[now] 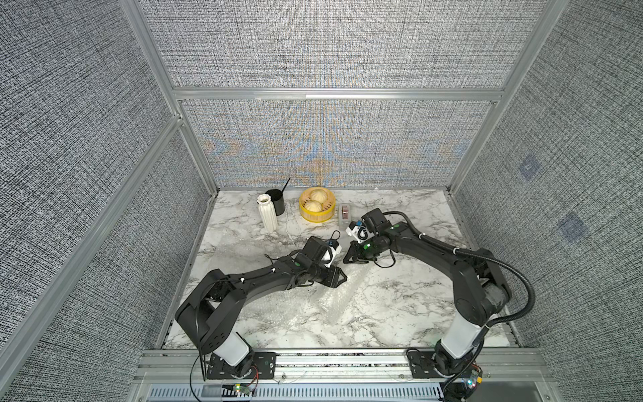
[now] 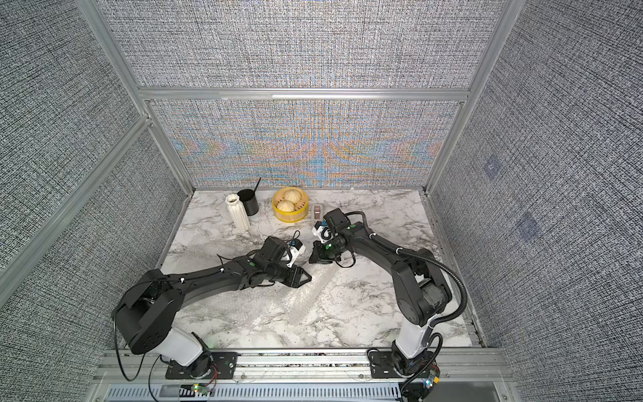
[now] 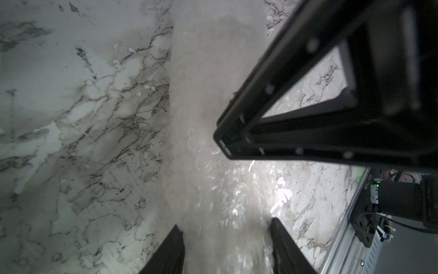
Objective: Wrap vases in bubble wrap
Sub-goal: Stick the tape on the bubble wrap.
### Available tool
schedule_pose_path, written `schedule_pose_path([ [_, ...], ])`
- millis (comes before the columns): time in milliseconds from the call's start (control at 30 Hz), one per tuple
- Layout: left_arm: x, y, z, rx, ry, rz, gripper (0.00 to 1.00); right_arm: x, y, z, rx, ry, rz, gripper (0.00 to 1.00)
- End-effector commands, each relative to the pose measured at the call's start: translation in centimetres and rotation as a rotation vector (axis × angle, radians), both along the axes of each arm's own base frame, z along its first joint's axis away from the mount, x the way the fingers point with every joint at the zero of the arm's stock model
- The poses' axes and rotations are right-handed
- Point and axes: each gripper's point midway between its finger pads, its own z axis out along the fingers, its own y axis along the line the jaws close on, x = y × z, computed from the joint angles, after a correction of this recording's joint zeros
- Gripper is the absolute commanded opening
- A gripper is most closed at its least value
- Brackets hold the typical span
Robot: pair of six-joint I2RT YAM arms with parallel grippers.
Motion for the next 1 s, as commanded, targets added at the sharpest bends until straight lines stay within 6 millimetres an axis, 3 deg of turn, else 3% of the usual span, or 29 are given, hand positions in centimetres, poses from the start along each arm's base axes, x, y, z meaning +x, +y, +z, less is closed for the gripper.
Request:
schedule_pose_path([
  [0, -2.0, 2.6, -2.8, 0.140, 0.108, 0.014, 0.50, 0.6, 0.2, -0.8, -0.022, -0.007, -0.003, 0.13],
  [133, -2.1, 2.8, -2.9, 0.146, 0.106, 0.019, 0.50, 0.5, -1.3, -2.9, -0.130, -0.026, 0.018, 0.09],
  [200, -2.1, 3.0, -3.0, 0.155, 0.107, 0.023, 0.50, 0.2, -0.9, -1.6, -0.083, -0.041, 0.035, 0.09],
  [300, -2.1, 3.0, -3.1, 0.155, 0.114, 0.030, 0.50, -0.5, -0.2, 1.8, 0.014, -0.062, 0.045, 0.09],
  [400, -2.1, 3.1, -3.3, 0.160, 0.118, 0.040, 0.49, -1.6, -0.6, 2.7, 0.024, -0.038, 0.037, 0.09],
  [567, -2.2, 3.1, -3.5, 0.164, 0.125, 0.041, 0.49, -3.9, -0.4, 1.5, 0.089, 0.038, 0.027, 0.09],
  [800, -2.2, 3.0, -3.6, 0.164, 0.132, 0.035, 0.49, -4.0, -1.4, -1.3, 0.009, 0.045, 0.021, 0.08],
  [867, -2.2, 3.0, -3.4, 0.162, 0.129, 0.035, 0.49, -3.8, -1.3, -0.4, 0.012, 0.036, 0.032, 0.08],
  [967, -2.2, 3.1, -3.3, 0.161, 0.126, 0.037, 0.49, -3.0, -0.9, 2.5, 0.053, -0.029, 0.025, 0.08],
])
